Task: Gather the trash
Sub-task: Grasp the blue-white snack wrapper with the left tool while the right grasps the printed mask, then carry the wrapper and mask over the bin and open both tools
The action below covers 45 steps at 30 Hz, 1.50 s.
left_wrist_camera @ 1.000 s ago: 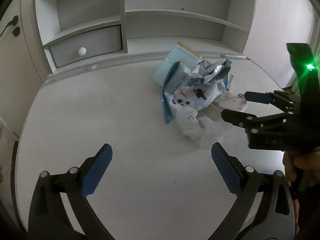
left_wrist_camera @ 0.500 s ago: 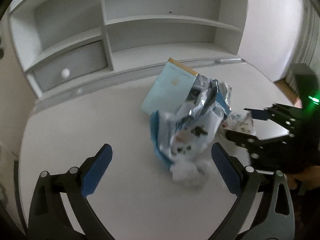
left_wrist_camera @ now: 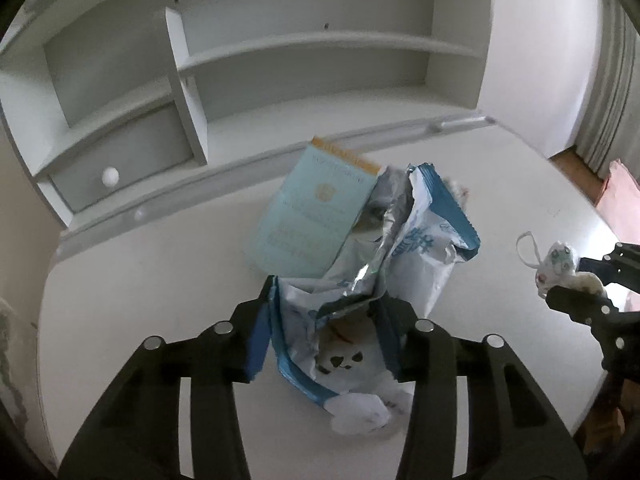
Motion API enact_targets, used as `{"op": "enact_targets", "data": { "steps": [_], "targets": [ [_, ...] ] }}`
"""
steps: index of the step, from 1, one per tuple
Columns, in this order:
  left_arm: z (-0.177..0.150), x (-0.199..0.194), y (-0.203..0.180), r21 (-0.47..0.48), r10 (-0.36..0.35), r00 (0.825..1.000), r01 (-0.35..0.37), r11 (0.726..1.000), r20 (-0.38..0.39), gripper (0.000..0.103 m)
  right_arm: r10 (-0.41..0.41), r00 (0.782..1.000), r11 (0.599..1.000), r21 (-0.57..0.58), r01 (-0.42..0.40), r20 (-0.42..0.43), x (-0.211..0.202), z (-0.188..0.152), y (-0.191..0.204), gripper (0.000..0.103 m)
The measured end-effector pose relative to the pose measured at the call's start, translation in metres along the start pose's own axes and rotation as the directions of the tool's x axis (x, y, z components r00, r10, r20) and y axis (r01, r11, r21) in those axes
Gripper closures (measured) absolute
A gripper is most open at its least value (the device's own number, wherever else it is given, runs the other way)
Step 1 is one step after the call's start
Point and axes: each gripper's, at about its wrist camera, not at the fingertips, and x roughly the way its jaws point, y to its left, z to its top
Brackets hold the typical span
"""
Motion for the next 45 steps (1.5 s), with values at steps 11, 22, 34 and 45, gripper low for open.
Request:
{"op": "enact_targets", "data": {
  "steps": [11, 22, 34, 45],
  "targets": [
    [0.038, -0.059, -0.073, 0.041, -0.083, 0.988, 0.078, 0.996, 0.134, 0.059, -0.152, 0.984, 0.956, 0.266, 0.123, 0.092, -0.082, -0.051, -0.103, 0.071],
    [0.035, -0.035, -0.307, 0.275, -0.443, 0.896, 0.426, 0.862, 0.001, 0.059, -0.489, 0.872, 0.658, 0.648, 0.384, -0.02, -0.185, -0.203, -0.251, 0.071],
    [-0.077, 0.036, -0.527, 0.421, -0.525, 0.762, 0.647, 0.636, -0.378, 0.059, -0.434, 0.825, 0.243, 0.835, 0.494, -0.362, -0.221, -0.404, -0.349, 0.071],
    [-0.141, 0.09, -0.605, 0.457, -0.435, 0.743, 0.662, 0.595, -0.509, 0.059, -0.359, 0.846, 0.221, 0.844, 0.488, -0.396, -0.199, -0.427, -0.364, 0.071]
  ]
}}
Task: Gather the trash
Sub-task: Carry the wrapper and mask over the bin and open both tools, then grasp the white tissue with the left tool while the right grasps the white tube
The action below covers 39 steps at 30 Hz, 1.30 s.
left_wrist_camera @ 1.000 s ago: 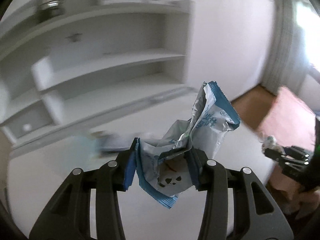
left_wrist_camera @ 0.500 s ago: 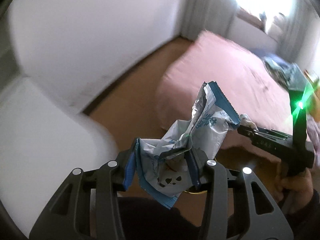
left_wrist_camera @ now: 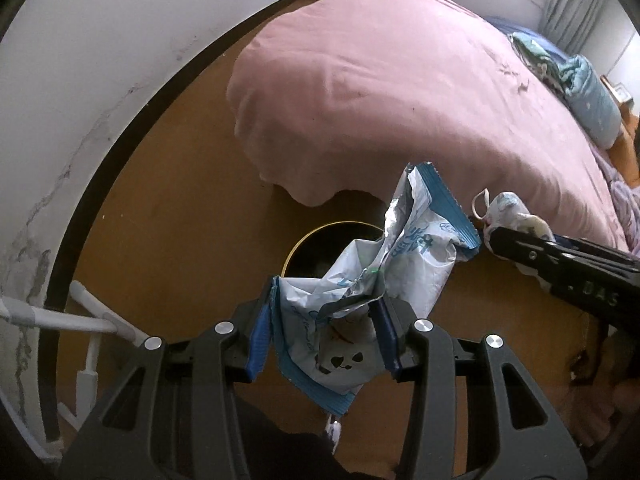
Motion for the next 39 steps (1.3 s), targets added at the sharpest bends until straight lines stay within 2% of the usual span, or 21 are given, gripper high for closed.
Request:
{"op": "enact_targets", "data": {
  "steps": [7, 11, 14, 16, 18, 19, 22, 27, 30, 34, 36, 39],
  "targets": [
    [0.014, 0.013, -0.011, 0.019, 0.003, 1.0, -0.003, 1.0, -0.01, 0.052, 0.009, 1.0, 1.0, 0.008, -0.009, -0.001, -0.002, -0.003, 0.001, 0.07],
    [0.017, 0.015, -0.014, 0.031, 0.003, 1.0, -0.003, 1.0, -0.009, 0.042, 0.011, 1.0, 1.0, 0.021, -0.011, -0.005, -0.003, -0.003, -0.005, 0.07],
    [0.018, 0.013, -0.018, 0.045, 0.004, 1.0, -0.004, 0.999, -0.004, 0.041, 0.011, 1.0, 1.0, 0.029, -0.011, -0.009, -0.001, -0.002, -0.008, 0.069],
    [0.017, 0.009, -0.019, 0.047, 0.004, 1.0, -0.004, 0.999, 0.001, 0.039, 0.012, 1.0, 1.0, 0.029, -0.012, -0.01, -0.001, -0.002, -0.009, 0.064],
    [0.016, 0.005, -0.018, 0.049, 0.003, 1.0, -0.003, 0.999, 0.004, 0.037, 0.011, 1.0, 1.0, 0.023, -0.011, -0.009, 0.0, -0.002, -0.007, 0.045],
    [0.015, 0.003, -0.018, 0.05, 0.005, 1.0, -0.005, 0.999, 0.007, 0.036, 0.009, 1.0, 1.0, 0.019, -0.008, -0.006, -0.001, -0.002, -0.006, 0.041],
    [0.013, -0.01, -0.016, 0.057, 0.02, 0.999, -0.021, 0.998, 0.028, 0.03, 0.011, 1.0, 1.0, 0.014, -0.012, 0.007, -0.003, -0.002, -0.004, 0.037],
    [0.006, -0.049, -0.009, 0.057, 0.048, 0.995, -0.053, 0.997, 0.087, 0.013, 0.008, 1.0, 1.0, -0.003, -0.008, 0.018, -0.005, 0.0, 0.004, 0.029],
    [0.001, -0.082, 0.0, 0.053, 0.082, 0.988, -0.089, 0.995, 0.129, 0.011, -0.005, 1.0, 1.0, -0.02, 0.005, 0.029, -0.006, 0.003, 0.015, 0.026],
    [-0.014, -0.137, 0.018, 0.025, 0.094, 0.979, -0.1, 0.995, 0.183, 0.011, 0.002, 0.998, 0.998, -0.056, 0.002, 0.058, -0.012, 0.006, 0.04, 0.026],
    [-0.03, -0.176, 0.034, 0.004, 0.112, 0.97, -0.115, 0.993, 0.218, 0.01, 0.007, 0.995, 0.995, -0.095, 0.003, 0.096, -0.022, 0.008, 0.061, 0.026],
    [-0.061, -0.241, 0.071, -0.06, 0.146, 0.947, -0.134, 0.989, 0.286, 0.007, 0.032, 0.985, 0.985, -0.17, -0.003, 0.168, -0.046, 0.006, 0.104, 0.025]
  ]
}}
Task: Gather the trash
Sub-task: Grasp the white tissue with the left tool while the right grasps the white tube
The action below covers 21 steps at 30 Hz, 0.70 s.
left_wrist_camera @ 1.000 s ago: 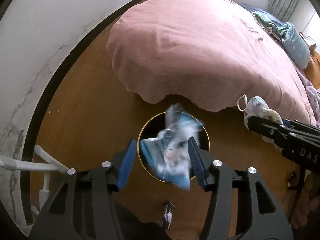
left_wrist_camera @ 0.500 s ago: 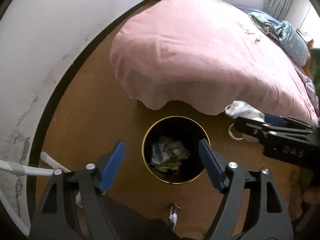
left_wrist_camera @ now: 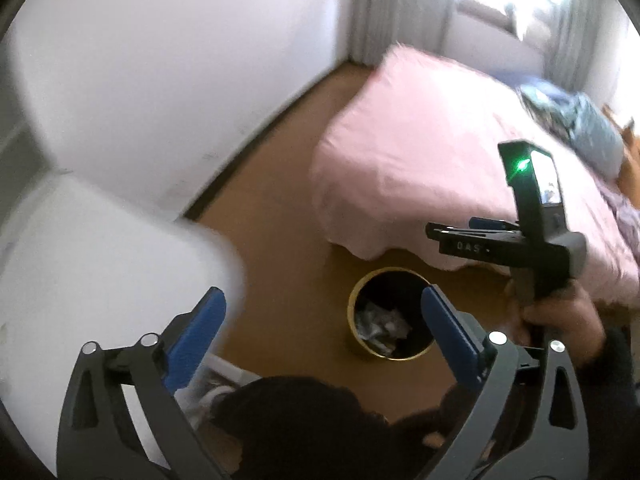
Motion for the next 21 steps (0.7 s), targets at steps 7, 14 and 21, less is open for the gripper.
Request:
{"op": "enact_targets", "data": {
  "steps": [7, 14, 21],
  "targets": [
    [-0.06, -0.132, 0.143, -0.216, 0.31, 0.949, -0.291, 0.932, 0.062, 0.007, 0.211, 0.974, 0.943, -0.281, -0.18, 0.085, -0.062, 0.004, 0.158, 0.021],
    [-0.185, -0.22, 0.263, -0.531, 0.492, 0.865, -0.463, 0.71, -0.096, 0.007, 0.462, 0.881, 0.683, -0.594, -0.425, -0.098, -0.1, -0.044, 0.351, 0.021],
    [-0.26, -0.241, 0.288, -0.625, 0.496, 0.85, -0.487, 0.61, -0.178, 0.007, 0.471, 0.838, 0.51, -0.691, -0.513, -0.275, -0.098, -0.101, 0.484, 0.021]
  ]
}}
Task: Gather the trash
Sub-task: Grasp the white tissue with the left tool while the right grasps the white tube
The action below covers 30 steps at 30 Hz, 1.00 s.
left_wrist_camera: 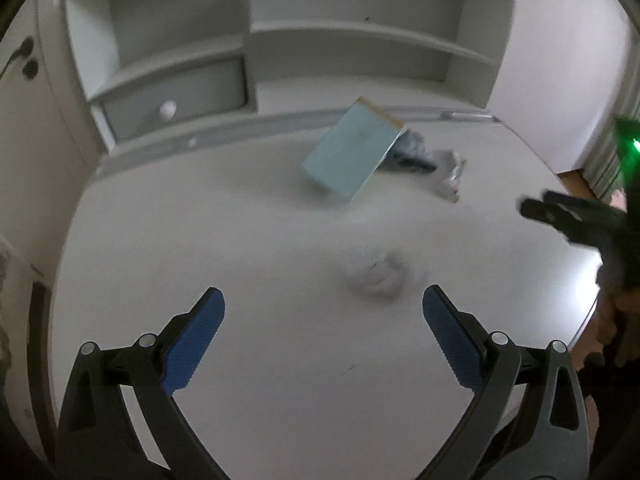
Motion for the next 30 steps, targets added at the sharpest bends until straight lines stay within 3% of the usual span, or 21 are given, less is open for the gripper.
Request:
{"op": "enact_targets", "data": {
  "steps": [3, 13, 16, 20, 23, 27, 30],
  "targets": [
    [-0.001, 0.009, -0.002, 0.012, -0.018, 1.0, 0.018, 1.0, -0.01, 0.007, 0.003, 0.999, 1.0, -0.011, -0.003, -0.036, 0.027, 0.02, 0.019, 0.021],
    [0.011, 0.045, -0.033, 0.086, -0.051, 0.998, 0.054, 0.995, -0.038, 0.007, -0.122, 0.989, 0.992, -0.023, 0.12, -0.08, 0.082, 0.057, 0.035, 0.024],
    [0.013, 0.053, -0.038, 0.092, -0.041, 0.998, 0.045, 0.995, -0.048, 0.007, -0.14, 0.986, 0.99, -0.031, 0.138, -0.093, 0.089, 0.057, 0.036, 0.042],
    [0.014, 0.061, -0.037, 0.082, -0.022, 0.998, 0.026, 0.996, -0.06, 0.007, -0.149, 0.985, 0.988, -0.045, 0.146, -0.083, 0.089, 0.055, 0.037, 0.084],
    [0.014, 0.063, -0.031, 0.05, -0.031, 0.997, 0.034, 0.998, -0.069, 0.009, -0.129, 0.988, 0.991, -0.043, 0.126, -0.079, 0.08, 0.05, 0.03, 0.085],
    [0.016, 0.063, -0.029, 0.044, -0.01, 0.998, 0.012, 0.999, -0.06, 0.056, -0.105, 0.993, 0.994, -0.019, 0.104, -0.056, 0.058, 0.04, 0.013, 0.085],
    [0.02, 0.063, -0.029, 0.006, -0.053, 0.996, 0.054, 0.999, -0.075, 0.089, -0.102, 0.994, 0.995, 0.007, 0.103, -0.032, 0.037, 0.029, -0.004, 0.086]
  ]
}}
